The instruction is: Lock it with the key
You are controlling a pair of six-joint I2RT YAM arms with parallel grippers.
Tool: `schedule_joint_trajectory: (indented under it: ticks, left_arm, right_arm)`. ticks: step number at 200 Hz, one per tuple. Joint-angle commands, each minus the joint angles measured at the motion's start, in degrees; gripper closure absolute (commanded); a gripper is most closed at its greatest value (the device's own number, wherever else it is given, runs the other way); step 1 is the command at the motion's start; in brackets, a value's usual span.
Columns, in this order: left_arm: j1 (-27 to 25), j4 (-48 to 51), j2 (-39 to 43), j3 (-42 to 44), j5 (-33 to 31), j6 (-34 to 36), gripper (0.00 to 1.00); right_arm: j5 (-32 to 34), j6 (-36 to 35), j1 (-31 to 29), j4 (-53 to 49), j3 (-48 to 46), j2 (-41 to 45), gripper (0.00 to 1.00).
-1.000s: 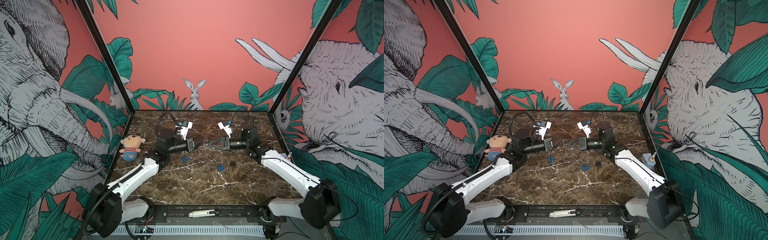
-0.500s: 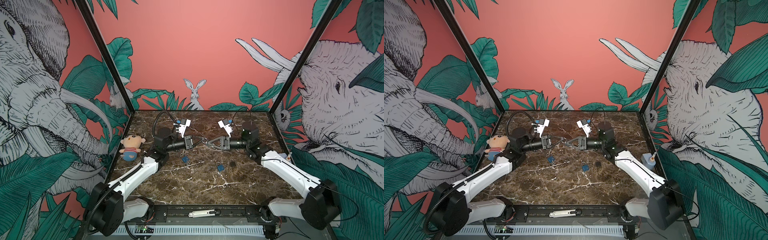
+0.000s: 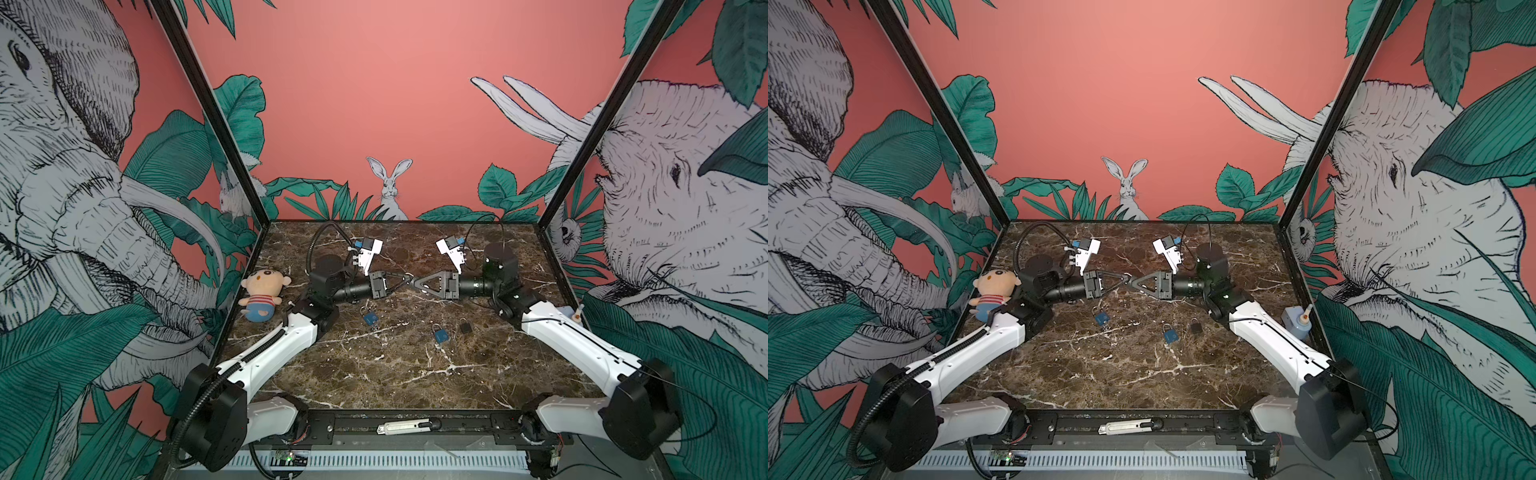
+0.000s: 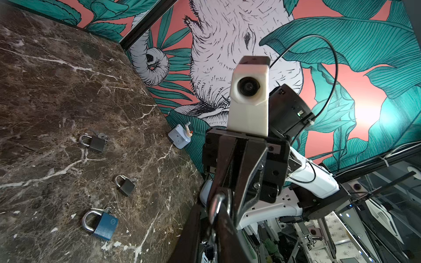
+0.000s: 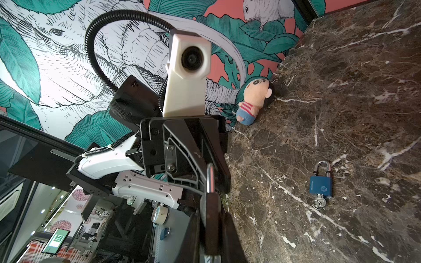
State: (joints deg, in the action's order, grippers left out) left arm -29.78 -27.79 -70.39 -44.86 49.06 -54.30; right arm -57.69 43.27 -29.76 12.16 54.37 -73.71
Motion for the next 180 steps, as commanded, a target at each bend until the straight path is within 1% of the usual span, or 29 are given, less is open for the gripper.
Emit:
schedule_joint_trajectory:
  ticks: [1,86,106,149,180]
  left_arm:
    - [0.4,-1.6,0.4,-1.1,0.3,-0.7,0.83]
    - [0.6,-3.4,-0.6,-2.6,0.6,-2.2,0.83]
    - [0.6,-3.6,-0.7,-2.6,0.8,-2.2,0.82]
    - [0.6,-1.7,-1.1,-2.6,1.8,-1.5,0.82]
    - [0.6,-0.3,-0.9,-2.3,1.9,-0.5,0.84]
  right_arm:
    - [-0.8,-0.8,-0.5,3.9,0.0,1.3,1.0]
    - [-0.5,-1.2,-0.8,3.8,-0.4,1.1,1.0]
    - [-0.7,-1.1,-0.9,3.8,-0.2,0.9,1.0]
    - [-0.4,-1.6,-0.9,3.2,0.6,0.8,1.0]
    - [-0.4,-1.5,-1.0,3.2,0.9,0.6,1.0]
